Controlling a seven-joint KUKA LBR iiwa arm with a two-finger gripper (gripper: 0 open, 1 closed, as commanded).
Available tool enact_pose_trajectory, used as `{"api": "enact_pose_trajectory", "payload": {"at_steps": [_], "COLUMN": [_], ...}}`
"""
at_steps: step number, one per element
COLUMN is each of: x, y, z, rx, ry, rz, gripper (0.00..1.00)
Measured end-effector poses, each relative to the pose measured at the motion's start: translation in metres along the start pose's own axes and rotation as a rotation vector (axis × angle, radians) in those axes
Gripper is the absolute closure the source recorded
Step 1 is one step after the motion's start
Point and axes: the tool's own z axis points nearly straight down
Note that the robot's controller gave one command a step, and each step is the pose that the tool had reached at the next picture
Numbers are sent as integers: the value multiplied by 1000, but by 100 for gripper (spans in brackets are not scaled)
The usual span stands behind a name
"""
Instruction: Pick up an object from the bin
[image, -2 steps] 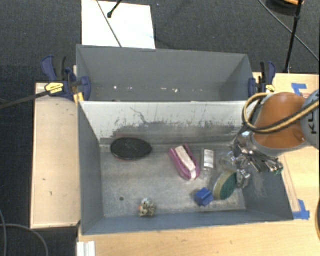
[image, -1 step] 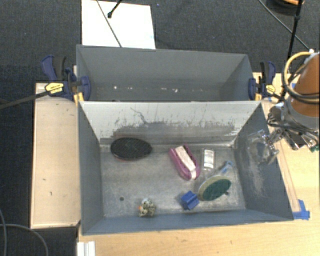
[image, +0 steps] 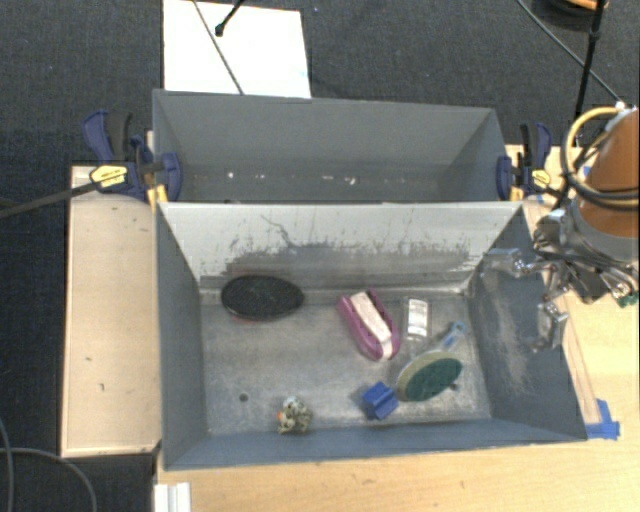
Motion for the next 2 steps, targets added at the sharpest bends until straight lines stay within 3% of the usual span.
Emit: {"api": "enact_pose_trajectory", "payload": {"at_steps": [1,2], "x": [0,-9], "y": [20,66], "z": [140,164], "rx": [-7,-2], "ry": [6,0], "rz": [-113,-445], "gripper": [0,0]}}
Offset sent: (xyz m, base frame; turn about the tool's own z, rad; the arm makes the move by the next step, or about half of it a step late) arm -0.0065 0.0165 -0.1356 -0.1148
